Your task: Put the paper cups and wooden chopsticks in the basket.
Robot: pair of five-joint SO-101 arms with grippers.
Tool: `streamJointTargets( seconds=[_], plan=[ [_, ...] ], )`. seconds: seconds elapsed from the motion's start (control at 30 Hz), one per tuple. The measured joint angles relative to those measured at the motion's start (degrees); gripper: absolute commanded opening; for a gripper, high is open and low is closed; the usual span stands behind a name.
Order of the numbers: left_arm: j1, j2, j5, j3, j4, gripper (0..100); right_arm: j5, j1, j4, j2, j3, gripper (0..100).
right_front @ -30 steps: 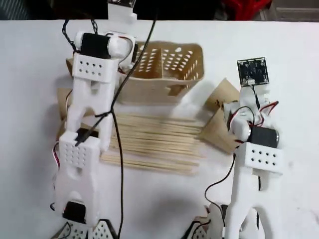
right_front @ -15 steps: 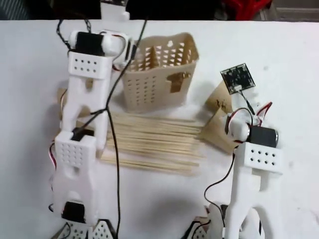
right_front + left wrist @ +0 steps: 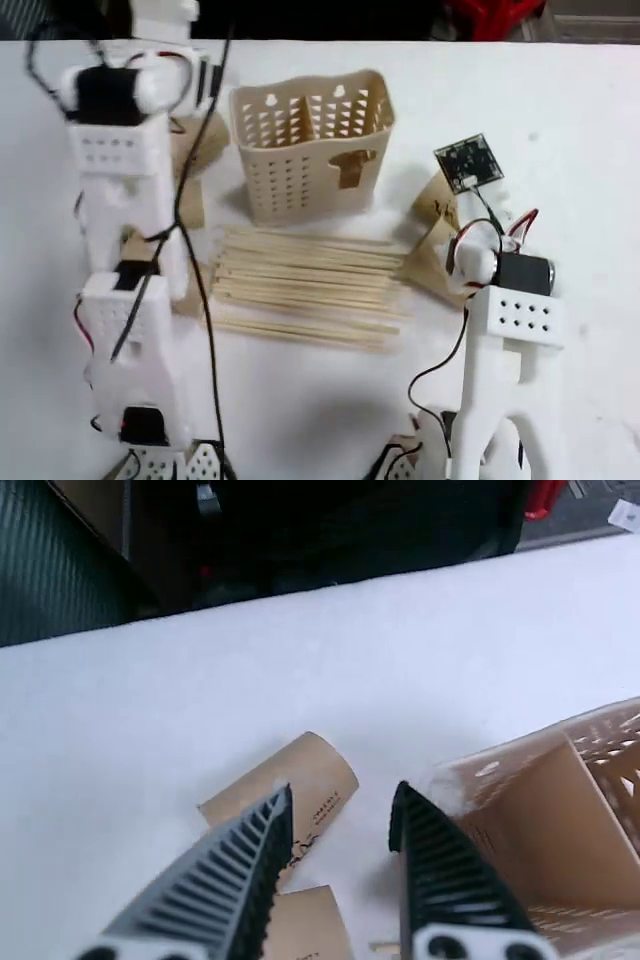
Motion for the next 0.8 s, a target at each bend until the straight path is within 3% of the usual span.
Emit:
streamJointTargets(
  seconds=[0.17, 0.3, 0.57, 0.67, 0.8],
  plan=[
    [-4.7, -6.9, -1.2, 1.8, 0.8, 17, 0.2, -5.5, 5.6, 0.0, -0.8, 20.9],
    [-11.3, -17.1, -1.9, 13.8, 0.8, 17, 0.2, -15.7, 8.2, 0.0, -0.8, 20.9],
    [-20.8, -40.4, -16.0, 50.7, -1.0, 17, 0.2, -36.0, 9.5, 2.5, -0.8, 20.8],
    [-22.8, -49.8, -18.3, 67.4, -7.2, 17, 0.2, -41.5, 6.5, 8.1, -0.3, 20.8],
    [-22.6, -65.9, -20.5, 94.4, -20.0, 17, 1.3, -42.4, -0.5, 15.9, 0.5, 20.7]
  ],
)
